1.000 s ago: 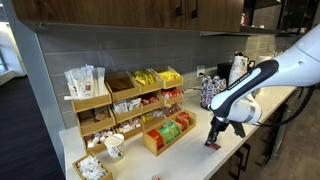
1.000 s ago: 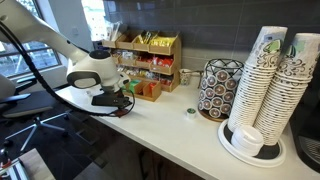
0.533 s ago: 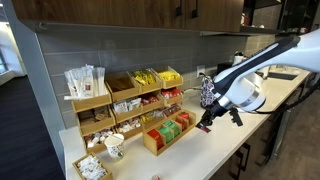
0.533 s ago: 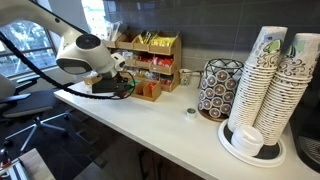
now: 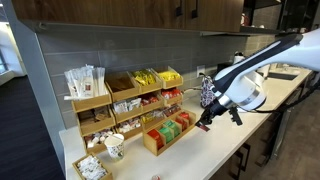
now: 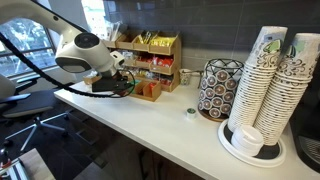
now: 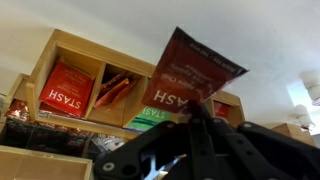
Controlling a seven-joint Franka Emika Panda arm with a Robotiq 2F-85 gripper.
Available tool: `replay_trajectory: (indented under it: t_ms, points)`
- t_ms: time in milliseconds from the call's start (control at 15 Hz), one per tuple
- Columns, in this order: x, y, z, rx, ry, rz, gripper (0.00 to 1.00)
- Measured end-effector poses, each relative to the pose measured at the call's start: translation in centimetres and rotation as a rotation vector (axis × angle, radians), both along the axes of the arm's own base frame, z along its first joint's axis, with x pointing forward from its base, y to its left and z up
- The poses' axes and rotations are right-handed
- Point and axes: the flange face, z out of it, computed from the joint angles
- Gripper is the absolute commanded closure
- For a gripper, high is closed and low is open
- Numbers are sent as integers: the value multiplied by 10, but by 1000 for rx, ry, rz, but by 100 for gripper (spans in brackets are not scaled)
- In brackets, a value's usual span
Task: Put the red sachet on the right side of the wooden stand at the front of the counter
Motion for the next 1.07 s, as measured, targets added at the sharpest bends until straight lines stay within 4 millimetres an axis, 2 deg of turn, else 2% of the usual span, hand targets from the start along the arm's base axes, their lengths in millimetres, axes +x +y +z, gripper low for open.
replay_trajectory:
  t_ms: [267,467,667,1067]
  points:
    - [10,-3,14,77,-119,-19,100]
    - [20,-13,14,107,-222,-39,100]
    - [30,-24,3,119,-306,-40,100]
    - [48,-29,-33,159,-414,-5,100]
